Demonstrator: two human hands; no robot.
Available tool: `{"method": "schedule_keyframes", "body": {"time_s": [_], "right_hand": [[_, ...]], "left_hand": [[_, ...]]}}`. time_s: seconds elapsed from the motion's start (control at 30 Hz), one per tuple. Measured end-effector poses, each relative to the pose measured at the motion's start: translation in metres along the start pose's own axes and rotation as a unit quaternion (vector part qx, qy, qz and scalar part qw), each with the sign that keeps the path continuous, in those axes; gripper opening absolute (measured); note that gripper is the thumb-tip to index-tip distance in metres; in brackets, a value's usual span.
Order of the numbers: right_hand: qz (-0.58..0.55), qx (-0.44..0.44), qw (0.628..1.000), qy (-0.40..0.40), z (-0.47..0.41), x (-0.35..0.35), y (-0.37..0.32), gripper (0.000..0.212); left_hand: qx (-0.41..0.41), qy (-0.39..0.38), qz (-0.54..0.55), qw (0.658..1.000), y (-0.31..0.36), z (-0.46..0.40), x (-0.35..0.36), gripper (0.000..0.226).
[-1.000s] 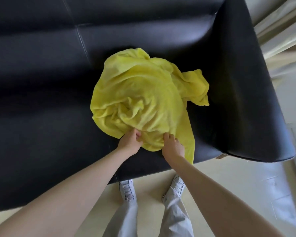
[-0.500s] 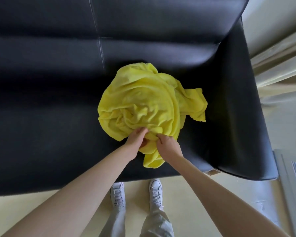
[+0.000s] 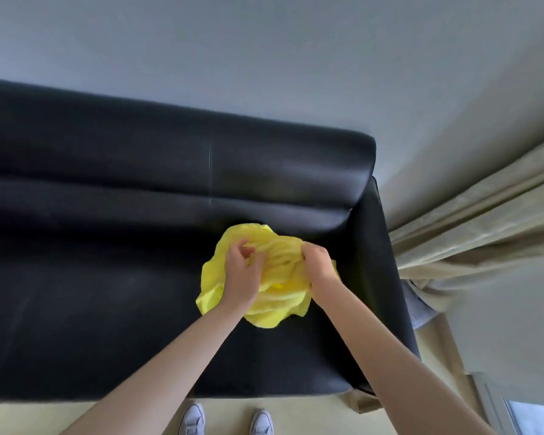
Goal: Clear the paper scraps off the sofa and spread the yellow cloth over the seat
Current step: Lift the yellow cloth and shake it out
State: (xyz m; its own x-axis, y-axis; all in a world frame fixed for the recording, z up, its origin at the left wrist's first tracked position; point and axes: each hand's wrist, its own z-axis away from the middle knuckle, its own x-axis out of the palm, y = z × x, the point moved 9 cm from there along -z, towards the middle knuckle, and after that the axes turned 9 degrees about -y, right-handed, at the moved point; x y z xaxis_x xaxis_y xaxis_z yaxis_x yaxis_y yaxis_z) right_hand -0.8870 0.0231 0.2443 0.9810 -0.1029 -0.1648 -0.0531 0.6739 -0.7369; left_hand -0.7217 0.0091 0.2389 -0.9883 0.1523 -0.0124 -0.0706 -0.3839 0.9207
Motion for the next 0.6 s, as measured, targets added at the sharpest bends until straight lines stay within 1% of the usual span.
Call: {"method": "schedule_keyframes", "body": {"time_s": [0.03, 0.07, 0.1, 0.17, 0.2, 0.27, 0.37, 0.43, 0.5, 0.6], "right_hand": [[-0.054, 0.016, 0.998, 0.006, 0.010, -0.005, -0.018, 0.027], [-0.099, 0.024, 0.995, 0.006, 0.019, -0.007, -0.033, 0.035], [-0.133, 0.021, 0.991, 0.003, 0.034, -0.010, -0.053, 0.037], [-0.191, -0.007, 0.982, -0.001, 0.067, -0.018, -0.098, 0.034], [-0.215, -0.019, 0.977, -0.005, 0.078, -0.021, -0.115, 0.034], [-0.249, -0.042, 0.968, -0.004, 0.110, -0.030, -0.151, 0.033], [-0.290, -0.081, 0.954, -0.002, 0.157, -0.043, -0.202, 0.024], [-0.306, -0.108, 0.946, -0.013, 0.189, -0.050, -0.236, 0.023], [-0.317, -0.144, 0.937, -0.030, 0.222, -0.055, -0.268, 0.024], [-0.320, -0.198, 0.925, -0.055, 0.263, -0.058, -0.318, 0.027]], "left_hand": [[0.015, 0.015, -0.015, 1.000, 0.023, 0.009, -0.001, 0.029], [0.021, 0.010, -0.018, 1.000, 0.041, 0.018, 0.002, 0.025], [0.024, -0.010, -0.008, 1.000, 0.059, 0.028, 0.008, 0.026], [0.033, -0.065, -0.003, 0.997, 0.101, 0.050, 0.021, 0.034], [0.050, -0.088, -0.010, 0.995, 0.118, 0.058, 0.027, 0.037], [0.116, -0.137, -0.034, 0.983, 0.166, 0.081, 0.034, 0.039], [0.190, -0.184, -0.083, 0.961, 0.233, 0.111, 0.038, 0.033], [0.242, -0.173, -0.114, 0.948, 0.279, 0.128, 0.033, 0.026], [0.284, -0.152, -0.112, 0.940, 0.323, 0.144, 0.025, 0.019], [0.340, -0.121, -0.109, 0.926, 0.383, 0.160, 0.014, 0.019]]}}
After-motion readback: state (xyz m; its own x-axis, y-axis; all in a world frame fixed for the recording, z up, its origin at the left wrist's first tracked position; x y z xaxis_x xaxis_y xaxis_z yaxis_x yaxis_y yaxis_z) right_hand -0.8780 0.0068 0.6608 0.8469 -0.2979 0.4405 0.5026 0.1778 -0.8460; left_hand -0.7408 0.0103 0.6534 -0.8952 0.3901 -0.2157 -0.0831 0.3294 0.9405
